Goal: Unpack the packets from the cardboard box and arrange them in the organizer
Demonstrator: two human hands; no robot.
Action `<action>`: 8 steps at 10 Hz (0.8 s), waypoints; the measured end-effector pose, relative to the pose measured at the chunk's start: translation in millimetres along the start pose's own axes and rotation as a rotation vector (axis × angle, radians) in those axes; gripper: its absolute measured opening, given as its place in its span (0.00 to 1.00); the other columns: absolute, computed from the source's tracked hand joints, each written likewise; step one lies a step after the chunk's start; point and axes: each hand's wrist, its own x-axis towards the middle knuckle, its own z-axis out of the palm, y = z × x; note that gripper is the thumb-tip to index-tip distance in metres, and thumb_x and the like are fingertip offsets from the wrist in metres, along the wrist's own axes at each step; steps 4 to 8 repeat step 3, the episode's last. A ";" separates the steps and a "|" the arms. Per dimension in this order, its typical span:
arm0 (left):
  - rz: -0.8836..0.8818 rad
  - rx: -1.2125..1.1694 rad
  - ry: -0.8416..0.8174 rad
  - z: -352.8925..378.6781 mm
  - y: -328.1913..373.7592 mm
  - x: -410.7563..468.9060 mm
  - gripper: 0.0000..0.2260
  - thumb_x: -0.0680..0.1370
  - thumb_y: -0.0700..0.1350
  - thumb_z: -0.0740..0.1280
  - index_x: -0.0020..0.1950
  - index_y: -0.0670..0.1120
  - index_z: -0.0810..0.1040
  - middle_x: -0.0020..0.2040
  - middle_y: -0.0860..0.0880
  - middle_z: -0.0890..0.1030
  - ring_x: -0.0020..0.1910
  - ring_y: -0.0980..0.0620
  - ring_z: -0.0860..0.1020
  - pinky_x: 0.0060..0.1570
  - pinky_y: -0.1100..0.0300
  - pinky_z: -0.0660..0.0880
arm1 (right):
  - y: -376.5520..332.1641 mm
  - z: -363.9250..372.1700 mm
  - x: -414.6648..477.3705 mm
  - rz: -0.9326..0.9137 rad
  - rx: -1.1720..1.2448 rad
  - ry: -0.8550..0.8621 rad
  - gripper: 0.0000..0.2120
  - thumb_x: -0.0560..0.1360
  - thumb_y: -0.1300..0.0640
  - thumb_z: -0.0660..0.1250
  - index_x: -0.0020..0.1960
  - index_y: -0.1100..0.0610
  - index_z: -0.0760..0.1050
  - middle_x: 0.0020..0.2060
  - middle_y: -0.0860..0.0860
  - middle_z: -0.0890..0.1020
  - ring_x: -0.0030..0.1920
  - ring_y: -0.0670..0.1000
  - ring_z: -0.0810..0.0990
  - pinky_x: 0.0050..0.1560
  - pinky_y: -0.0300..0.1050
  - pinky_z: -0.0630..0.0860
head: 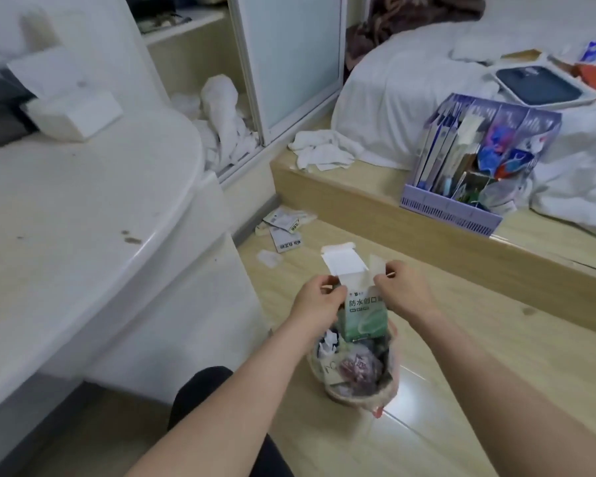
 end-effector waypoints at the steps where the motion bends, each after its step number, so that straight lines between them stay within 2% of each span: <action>1: -0.118 0.020 -0.046 19.6 -34.6 13.0 0.10 0.77 0.44 0.62 0.56 0.47 0.77 0.50 0.48 0.83 0.47 0.50 0.81 0.49 0.51 0.81 | 38.2 25.1 4.2 0.071 -0.046 -0.069 0.11 0.73 0.61 0.61 0.33 0.59 0.65 0.31 0.56 0.74 0.36 0.60 0.74 0.35 0.48 0.66; 2: -0.172 0.166 -0.081 35.2 -63.9 23.4 0.15 0.72 0.47 0.62 0.58 0.52 0.76 0.52 0.52 0.82 0.51 0.49 0.80 0.54 0.50 0.78 | 66.5 43.6 5.9 0.138 -0.072 -0.126 0.08 0.77 0.58 0.59 0.41 0.61 0.70 0.40 0.59 0.77 0.46 0.61 0.78 0.40 0.48 0.67; 3: -0.162 0.246 -0.029 34.7 -68.4 21.0 0.17 0.74 0.42 0.60 0.62 0.53 0.71 0.53 0.52 0.78 0.52 0.50 0.77 0.42 0.65 0.74 | 78.0 51.8 -1.0 0.167 -0.077 -0.186 0.08 0.79 0.58 0.58 0.55 0.58 0.73 0.53 0.59 0.77 0.58 0.61 0.77 0.44 0.44 0.65; 8: -0.162 0.246 -0.029 34.7 -68.4 21.0 0.17 0.74 0.42 0.60 0.62 0.53 0.71 0.53 0.52 0.78 0.52 0.50 0.77 0.42 0.65 0.74 | 78.0 51.8 -1.0 0.167 -0.077 -0.186 0.08 0.79 0.58 0.58 0.55 0.58 0.73 0.53 0.59 0.77 0.58 0.61 0.77 0.44 0.44 0.65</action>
